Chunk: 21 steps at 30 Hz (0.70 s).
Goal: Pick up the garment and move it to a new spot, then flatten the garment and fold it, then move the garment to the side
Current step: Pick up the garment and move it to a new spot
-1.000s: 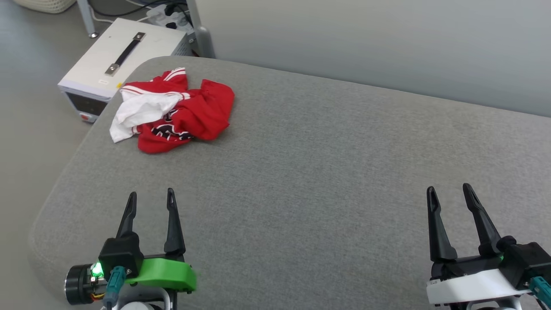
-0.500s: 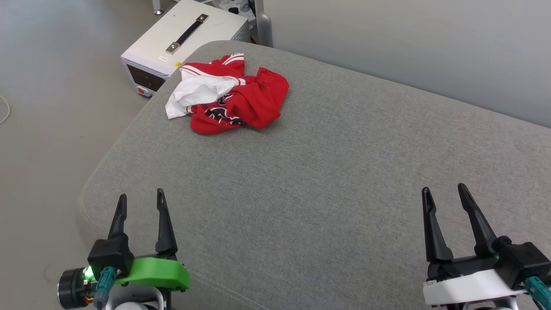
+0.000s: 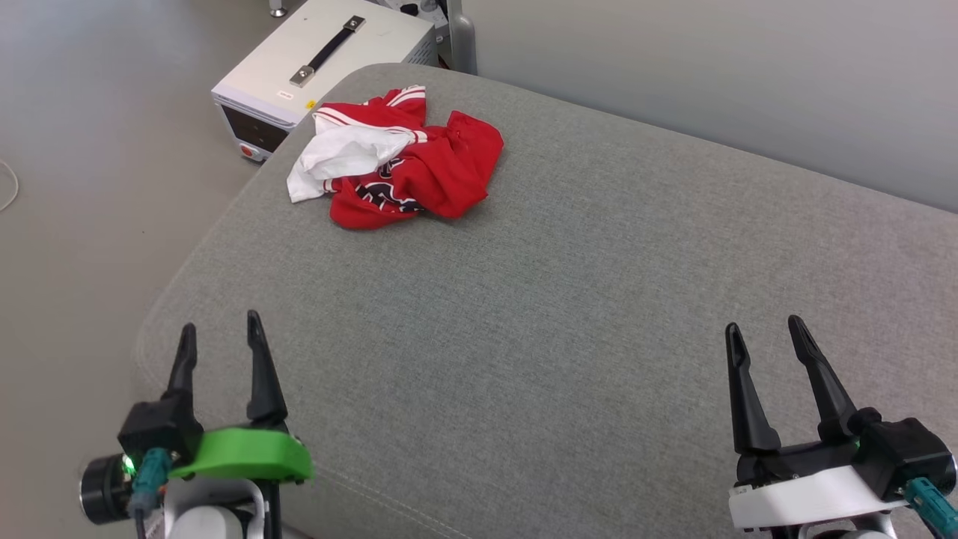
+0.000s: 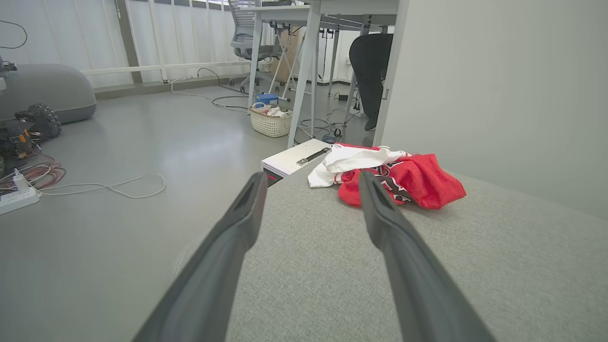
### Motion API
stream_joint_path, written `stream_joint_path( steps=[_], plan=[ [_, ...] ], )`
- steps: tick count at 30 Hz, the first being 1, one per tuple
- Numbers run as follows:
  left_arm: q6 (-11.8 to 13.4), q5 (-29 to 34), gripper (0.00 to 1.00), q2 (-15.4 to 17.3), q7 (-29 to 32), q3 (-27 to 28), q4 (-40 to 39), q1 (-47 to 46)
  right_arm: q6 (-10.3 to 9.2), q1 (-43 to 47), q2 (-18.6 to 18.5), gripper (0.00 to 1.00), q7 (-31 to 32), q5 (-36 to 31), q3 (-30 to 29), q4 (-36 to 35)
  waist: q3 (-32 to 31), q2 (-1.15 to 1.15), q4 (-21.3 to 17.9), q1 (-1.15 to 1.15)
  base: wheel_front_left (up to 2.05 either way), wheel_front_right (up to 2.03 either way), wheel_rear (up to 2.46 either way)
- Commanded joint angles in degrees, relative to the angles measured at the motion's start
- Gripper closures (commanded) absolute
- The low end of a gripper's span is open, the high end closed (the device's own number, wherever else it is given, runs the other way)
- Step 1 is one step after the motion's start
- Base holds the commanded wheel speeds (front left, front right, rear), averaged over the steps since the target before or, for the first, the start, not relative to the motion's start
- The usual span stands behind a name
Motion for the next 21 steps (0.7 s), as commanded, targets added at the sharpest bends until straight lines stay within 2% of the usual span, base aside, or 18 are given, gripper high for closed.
stream_joint_path(
  steps=[1, 8, 14, 21],
  plan=[
    [-0.8, -0.4, 0.00, -0.2, -0.3, 0.9, -0.1, -2.6, -0.04, -1.3, 0.0, 0.00, -0.3, -0.9, 0.4, -0.3, 1.1, 0.00, -1.0, 0.00, 0.00, 0.00, 0.00],
    [-5.2, 0.7, 0.00, 0.8, -0.3, 7.6, 1.5, -14.4, -0.04, -5.0, -0.1, 0.00, -0.3, -4.6, 2.2, -2.0, 7.6, 0.00, -5.2, 0.00, 0.00, 0.00, 0.00],
    [-8.1, -0.4, 0.00, 3.3, -0.3, 13.9, 5.3, -27.0, -0.04, -9.7, -2.6, 0.00, -0.3, -7.0, 4.1, -4.6, 15.8, 0.00, -9.4, 0.00, 0.00, 0.00, 0.00],
    [-11.3, -1.7, 0.00, 9.3, -0.3, 15.4, 13.9, -39.7, -0.04, -13.1, -4.5, 0.00, -0.3, -8.6, 5.0, -8.2, 23.0, 0.00, -12.3, 0.00, 0.00, 0.00, 0.00]
  ],
)
